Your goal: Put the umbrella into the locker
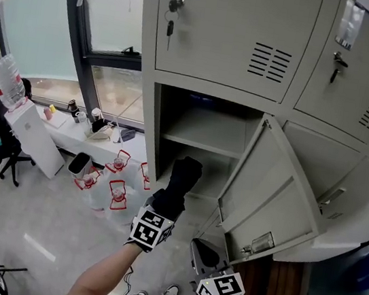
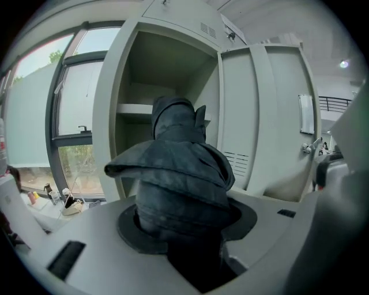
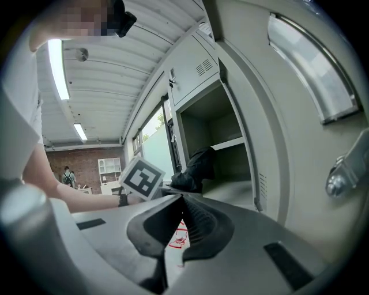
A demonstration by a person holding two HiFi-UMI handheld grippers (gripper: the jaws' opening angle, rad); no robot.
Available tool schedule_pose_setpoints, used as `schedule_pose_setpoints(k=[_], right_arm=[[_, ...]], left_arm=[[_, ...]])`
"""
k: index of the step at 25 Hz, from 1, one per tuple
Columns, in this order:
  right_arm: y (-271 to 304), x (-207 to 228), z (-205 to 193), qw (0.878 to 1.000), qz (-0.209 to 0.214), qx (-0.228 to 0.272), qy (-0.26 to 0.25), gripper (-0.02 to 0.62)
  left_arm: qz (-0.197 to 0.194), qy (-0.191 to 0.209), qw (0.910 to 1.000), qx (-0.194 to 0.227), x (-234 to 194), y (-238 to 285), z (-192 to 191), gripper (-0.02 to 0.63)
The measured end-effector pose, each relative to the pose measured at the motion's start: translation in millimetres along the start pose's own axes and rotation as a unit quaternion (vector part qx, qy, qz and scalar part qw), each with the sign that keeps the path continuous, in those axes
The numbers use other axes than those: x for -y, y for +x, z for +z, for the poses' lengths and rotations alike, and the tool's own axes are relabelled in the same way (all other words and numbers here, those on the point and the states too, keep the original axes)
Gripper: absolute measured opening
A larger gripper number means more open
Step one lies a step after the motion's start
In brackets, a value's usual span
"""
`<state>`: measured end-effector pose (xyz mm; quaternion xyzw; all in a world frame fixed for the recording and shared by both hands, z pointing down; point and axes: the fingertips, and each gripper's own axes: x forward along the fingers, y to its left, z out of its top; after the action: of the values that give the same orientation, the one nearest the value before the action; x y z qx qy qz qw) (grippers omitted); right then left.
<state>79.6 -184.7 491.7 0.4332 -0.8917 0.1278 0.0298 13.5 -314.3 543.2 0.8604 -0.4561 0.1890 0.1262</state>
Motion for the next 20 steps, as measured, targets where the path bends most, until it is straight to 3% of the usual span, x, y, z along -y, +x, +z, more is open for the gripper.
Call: schedule_pose_setpoints(k=[7, 12, 16, 20], right_arm=[[-1, -3, -1, 1.000, 0.007, -0.002, -0.003, 0.017], [-3, -4, -2, 1.000, 0.008, -0.005, -0.004, 0.017], [-6, 0, -4, 1.000, 0.004, -0.008, -0.001, 0.017], [-9, 4, -10, 1.000, 0.002, -0.016, 0.003, 0.017]], left_arm=[[0.009, 0.031, 0.9992, -0.022, -4, 41, 20, 0.215], [0.015, 0.064, 0.9970, -0.041, -6, 63, 15, 0.213], [0.004, 0.069, 0.9953, -0.068, -5, 75, 4, 0.213], [0.028, 0.067, 0.9934, -0.089, -17, 92, 6, 0.213]])
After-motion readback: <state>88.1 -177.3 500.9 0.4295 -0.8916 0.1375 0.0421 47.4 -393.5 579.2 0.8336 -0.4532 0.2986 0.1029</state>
